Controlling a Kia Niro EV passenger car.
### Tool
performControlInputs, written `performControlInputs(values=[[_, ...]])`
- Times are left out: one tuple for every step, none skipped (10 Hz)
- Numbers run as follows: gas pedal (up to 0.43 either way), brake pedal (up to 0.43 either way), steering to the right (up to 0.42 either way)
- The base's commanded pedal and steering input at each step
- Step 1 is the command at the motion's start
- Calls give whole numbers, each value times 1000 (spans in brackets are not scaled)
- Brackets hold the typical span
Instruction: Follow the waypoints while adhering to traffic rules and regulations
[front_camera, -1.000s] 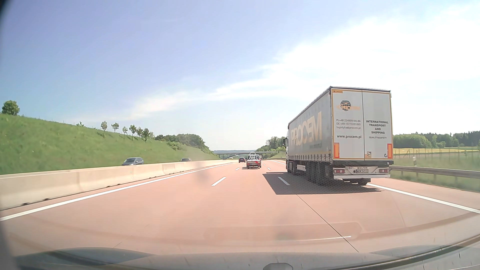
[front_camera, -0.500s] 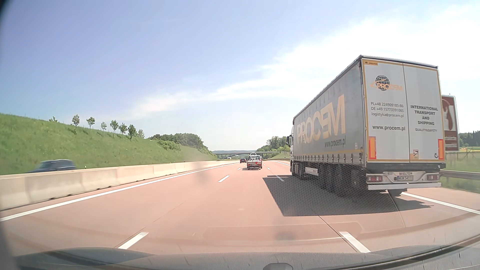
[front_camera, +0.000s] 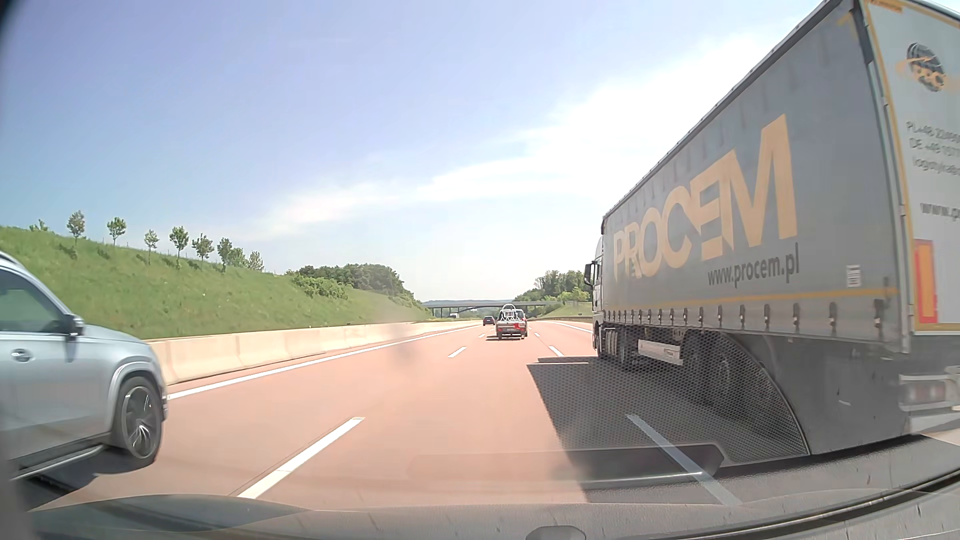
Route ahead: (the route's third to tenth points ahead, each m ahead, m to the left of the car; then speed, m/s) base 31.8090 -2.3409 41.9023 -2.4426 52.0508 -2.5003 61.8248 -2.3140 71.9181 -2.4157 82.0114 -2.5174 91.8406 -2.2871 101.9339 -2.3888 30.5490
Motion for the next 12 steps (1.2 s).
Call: performControlInputs(values=[[110,0,-3],[110,0,-3],[110,0,-3],[110,0,-3],[110,0,-3],[110,0,-3],[110,0,-3],[110,0,-2],[110,0,-1],[110,0,0],[110,0,1],[110,0,1]])
